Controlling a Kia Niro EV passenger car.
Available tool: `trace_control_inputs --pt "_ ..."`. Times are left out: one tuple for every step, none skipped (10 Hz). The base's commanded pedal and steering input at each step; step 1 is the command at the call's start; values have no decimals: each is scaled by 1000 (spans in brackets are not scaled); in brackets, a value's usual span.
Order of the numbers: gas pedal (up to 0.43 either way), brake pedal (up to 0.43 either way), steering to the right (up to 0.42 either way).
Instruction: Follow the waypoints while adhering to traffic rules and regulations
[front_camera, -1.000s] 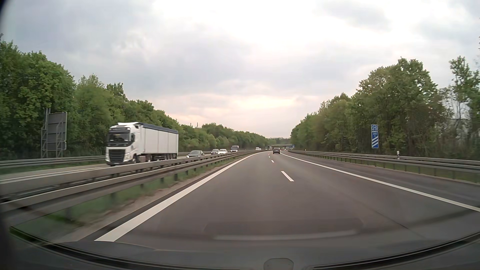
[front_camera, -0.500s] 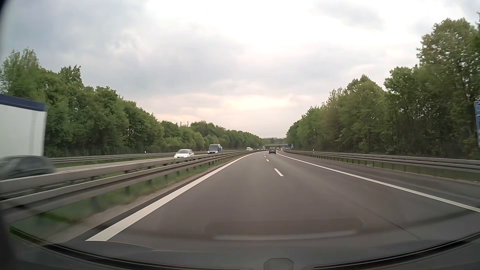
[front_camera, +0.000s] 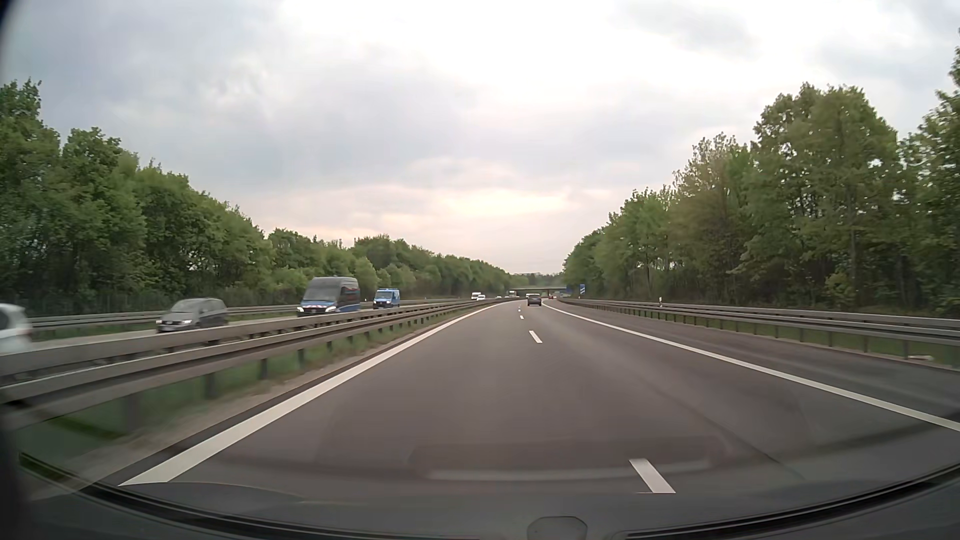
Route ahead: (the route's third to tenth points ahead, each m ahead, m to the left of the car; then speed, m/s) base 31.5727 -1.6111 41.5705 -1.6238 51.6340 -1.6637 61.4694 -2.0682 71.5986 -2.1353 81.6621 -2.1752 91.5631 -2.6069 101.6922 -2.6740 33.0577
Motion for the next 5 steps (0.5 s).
trace_control_inputs --pt "0 0 11" --pt "0 0 11" --pt "0 0 11" --pt "0 0 10" --pt "0 0 9"
